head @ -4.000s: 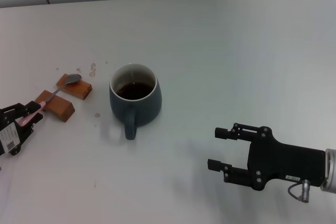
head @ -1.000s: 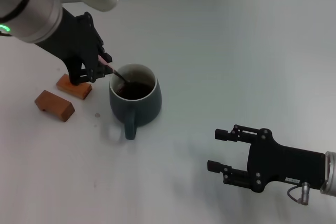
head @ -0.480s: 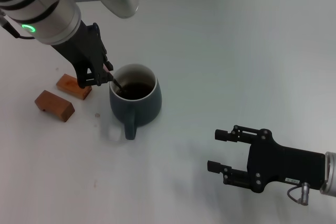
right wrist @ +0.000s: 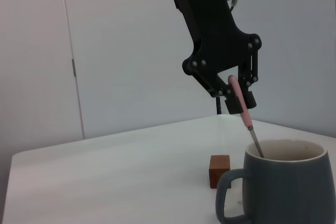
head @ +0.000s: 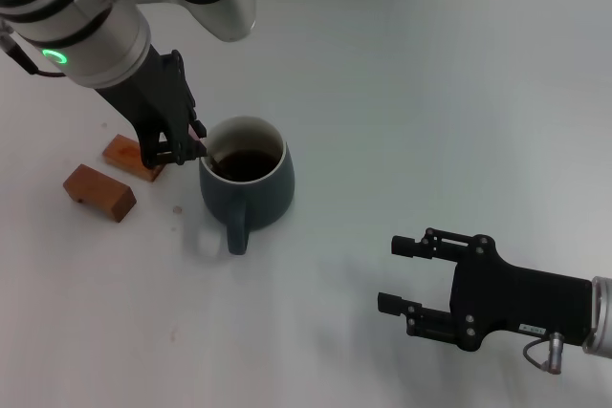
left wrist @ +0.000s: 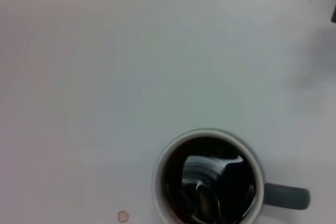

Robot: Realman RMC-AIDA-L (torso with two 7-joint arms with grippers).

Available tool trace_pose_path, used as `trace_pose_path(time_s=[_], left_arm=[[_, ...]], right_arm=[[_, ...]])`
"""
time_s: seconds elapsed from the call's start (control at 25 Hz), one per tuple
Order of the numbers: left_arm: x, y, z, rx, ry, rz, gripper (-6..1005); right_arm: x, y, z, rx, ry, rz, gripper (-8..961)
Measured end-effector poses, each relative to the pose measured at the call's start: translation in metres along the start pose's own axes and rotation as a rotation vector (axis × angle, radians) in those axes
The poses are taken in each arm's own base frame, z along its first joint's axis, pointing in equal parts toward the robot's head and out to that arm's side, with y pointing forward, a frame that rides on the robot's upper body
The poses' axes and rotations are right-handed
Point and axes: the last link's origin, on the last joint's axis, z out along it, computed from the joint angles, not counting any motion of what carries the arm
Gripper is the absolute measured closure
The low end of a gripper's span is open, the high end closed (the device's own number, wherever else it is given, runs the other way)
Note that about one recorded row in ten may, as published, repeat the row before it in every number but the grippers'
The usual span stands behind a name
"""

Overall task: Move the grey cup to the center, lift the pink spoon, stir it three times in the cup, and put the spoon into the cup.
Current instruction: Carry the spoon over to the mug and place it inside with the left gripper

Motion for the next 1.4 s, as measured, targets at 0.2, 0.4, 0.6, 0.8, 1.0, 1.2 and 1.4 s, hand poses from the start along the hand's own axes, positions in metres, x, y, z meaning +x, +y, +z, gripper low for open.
trace_pose_path(time_s=[0.2, 0.4, 0.6, 0.8, 1.0, 1.2, 1.4], left_arm=[[0.001, 0.001, 0.000, -0.005, 0.001, 0.003, 827], [0.011, 0.006, 0.001, -0.030, 0.049, 0.031, 825], [0.017, 0.003, 0.003, -0.002, 0.064, 0.049, 823], [0.017, -0.004, 0.007, 0.020, 0.034, 0.034, 820], [0.013, -0.008, 0.009, 0.024, -0.012, 0.004, 818], [0.013, -0.004, 0.005, -0.008, -0.032, 0.005, 816], [0.018, 0.000, 0.003, -0.040, -0.005, 0.017, 813]], right_arm=[[0.000, 0.001, 0.001, -0.002, -0.003, 0.004, 286], [0.000, 0.001, 0.001, -0.003, -0.004, 0.006, 286], [0.000, 0.001, 0.002, -0.005, -0.006, 0.005, 286], [0.000, 0.001, 0.002, -0.005, -0.006, 0.005, 286], [-0.001, 0.001, 0.003, -0.006, -0.007, 0.004, 286], [-0.001, 0.001, 0.003, -0.006, -0.007, 0.004, 286], [-0.001, 0.001, 0.003, -0.006, -0.006, 0.004, 286]])
